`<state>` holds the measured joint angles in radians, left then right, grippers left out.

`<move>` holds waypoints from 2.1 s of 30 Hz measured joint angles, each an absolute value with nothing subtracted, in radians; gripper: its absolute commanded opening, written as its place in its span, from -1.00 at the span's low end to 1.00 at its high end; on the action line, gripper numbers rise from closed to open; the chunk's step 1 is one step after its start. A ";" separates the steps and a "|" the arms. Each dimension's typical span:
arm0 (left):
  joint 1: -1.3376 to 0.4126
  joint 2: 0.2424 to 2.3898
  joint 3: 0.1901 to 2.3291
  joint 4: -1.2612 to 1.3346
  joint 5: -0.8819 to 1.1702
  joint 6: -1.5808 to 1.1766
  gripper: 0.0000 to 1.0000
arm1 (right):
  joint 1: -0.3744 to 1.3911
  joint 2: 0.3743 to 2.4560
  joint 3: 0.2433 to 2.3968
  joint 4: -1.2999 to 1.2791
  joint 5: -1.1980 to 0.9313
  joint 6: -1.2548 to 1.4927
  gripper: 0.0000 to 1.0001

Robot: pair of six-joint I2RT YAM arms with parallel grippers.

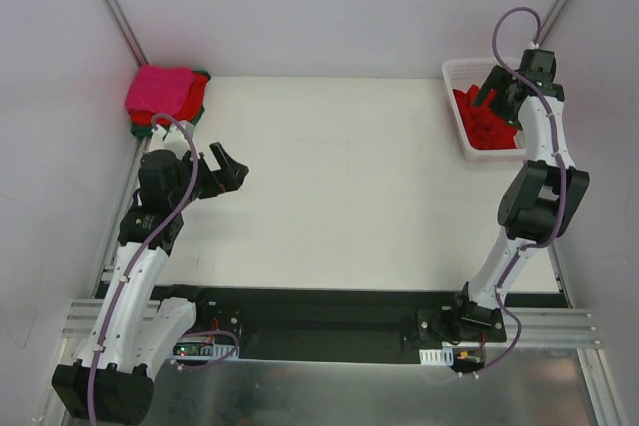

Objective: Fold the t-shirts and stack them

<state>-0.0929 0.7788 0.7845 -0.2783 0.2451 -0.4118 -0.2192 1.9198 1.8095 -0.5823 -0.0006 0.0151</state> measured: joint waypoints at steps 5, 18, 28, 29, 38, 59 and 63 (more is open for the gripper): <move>-0.093 0.748 0.765 -0.292 0.256 -0.410 0.99 | -0.219 2.042 1.910 -0.588 -0.061 0.015 0.92; -0.093 0.710 0.751 -0.295 0.261 -0.407 0.99 | -0.219 2.133 1.946 -0.604 -0.042 0.014 0.92; -0.093 0.697 0.737 -0.312 0.262 -0.403 0.99 | -0.219 2.199 1.950 -0.605 0.065 -0.014 0.92; -0.093 0.693 0.737 -0.314 0.262 -0.403 0.99 | -0.219 2.205 1.954 -0.606 0.069 -0.017 0.92; -0.093 0.670 0.737 -0.332 0.262 -0.402 0.99 | -0.226 2.257 2.008 -0.603 0.076 -0.031 0.97; -0.093 0.672 0.737 -0.350 0.261 -0.396 0.98 | -0.245 2.304 2.027 -0.566 0.030 -0.045 -0.97; -0.093 0.674 0.737 -0.350 0.261 -0.396 0.99 | -0.245 2.299 2.022 -0.562 0.026 -0.036 -0.97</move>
<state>-0.0929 0.6739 0.7368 -0.3500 0.2611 -0.3958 -0.2455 2.2986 2.0224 -0.5617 0.0261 -0.0364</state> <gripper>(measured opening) 0.993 0.031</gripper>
